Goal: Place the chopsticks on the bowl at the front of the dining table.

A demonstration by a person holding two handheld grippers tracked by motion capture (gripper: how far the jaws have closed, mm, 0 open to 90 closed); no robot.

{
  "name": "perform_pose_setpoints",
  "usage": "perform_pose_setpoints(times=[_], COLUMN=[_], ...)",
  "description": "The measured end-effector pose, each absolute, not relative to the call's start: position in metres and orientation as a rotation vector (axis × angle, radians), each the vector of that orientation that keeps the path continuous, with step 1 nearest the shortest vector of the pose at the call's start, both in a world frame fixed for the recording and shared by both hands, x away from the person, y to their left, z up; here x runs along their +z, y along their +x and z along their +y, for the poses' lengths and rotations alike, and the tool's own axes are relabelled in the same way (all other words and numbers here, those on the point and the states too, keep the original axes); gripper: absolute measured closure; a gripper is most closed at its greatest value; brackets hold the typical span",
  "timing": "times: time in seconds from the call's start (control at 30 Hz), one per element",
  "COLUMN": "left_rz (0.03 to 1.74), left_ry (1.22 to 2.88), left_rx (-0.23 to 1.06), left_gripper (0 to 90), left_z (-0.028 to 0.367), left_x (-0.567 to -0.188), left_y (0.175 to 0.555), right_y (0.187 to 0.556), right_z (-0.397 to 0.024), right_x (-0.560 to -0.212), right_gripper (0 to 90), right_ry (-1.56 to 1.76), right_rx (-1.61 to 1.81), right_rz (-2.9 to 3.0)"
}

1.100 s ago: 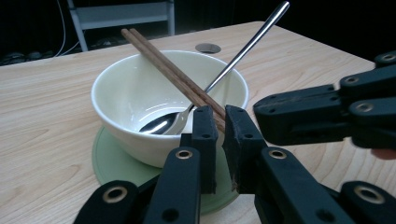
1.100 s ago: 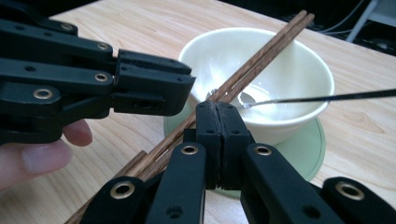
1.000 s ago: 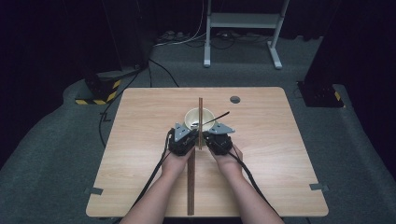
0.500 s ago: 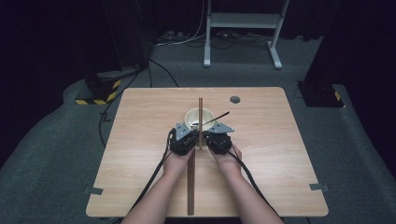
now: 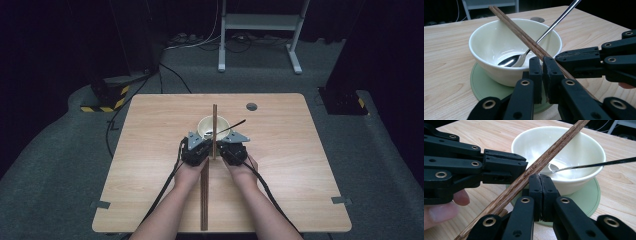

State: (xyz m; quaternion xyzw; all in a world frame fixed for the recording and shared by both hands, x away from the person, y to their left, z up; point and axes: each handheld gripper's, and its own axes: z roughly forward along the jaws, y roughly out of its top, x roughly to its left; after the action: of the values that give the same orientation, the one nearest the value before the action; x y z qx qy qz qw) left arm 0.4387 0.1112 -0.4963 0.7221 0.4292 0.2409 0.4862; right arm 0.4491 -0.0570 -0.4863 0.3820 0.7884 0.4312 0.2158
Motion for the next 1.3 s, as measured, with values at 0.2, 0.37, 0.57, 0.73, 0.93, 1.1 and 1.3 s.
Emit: perform_pose_setpoints(times=[0.2, 0.37, 0.57, 0.73, 0.93, 1.1, 1.3], left_rz=[1.039, 1.034, 1.033, 1.032, 1.026, 1.019, 1.019], left_ry=[1.766, 1.766, 1.769, 1.776, 1.775, 1.781, 1.784], left_rx=[0.592, 0.595, 0.609, 0.603, 0.609, 0.617, 0.624], left_gripper=[85.0, 84.6, 83.5, 83.7, 84.1, 84.5, 83.4], left_z=[0.1116, 0.1112, 0.1127, 0.1113, 0.1110, 0.1106, 0.1113], left_x=[-0.4963, -0.4964, -0.4955, -0.4951, -0.4956, -0.4953, -0.4945], left_y=[0.4386, 0.4385, 0.4385, 0.4380, 0.4385, 0.4387, 0.4386], right_y=[0.4492, 0.4494, 0.4497, 0.4500, 0.4495, 0.4499, 0.4502], right_z=[-0.0567, -0.0568, -0.0582, -0.0572, -0.0556, -0.0556, -0.0558], right_x=[-0.4869, -0.4863, -0.4850, -0.4860, -0.4871, -0.4871, -0.4870], right_gripper=[88.2, 87.8, 87.4, 87.4, 87.9, 87.8, 86.7], right_ry=[1.063, 1.056, 1.060, 1.057, 1.063, 1.058, 1.061], right_rx=[1.194, 1.199, 1.195, 1.196, 1.193, 1.191, 1.185], right_rz=[2.187, 2.187, 2.182, 2.186, 2.182, 2.181, 2.184])
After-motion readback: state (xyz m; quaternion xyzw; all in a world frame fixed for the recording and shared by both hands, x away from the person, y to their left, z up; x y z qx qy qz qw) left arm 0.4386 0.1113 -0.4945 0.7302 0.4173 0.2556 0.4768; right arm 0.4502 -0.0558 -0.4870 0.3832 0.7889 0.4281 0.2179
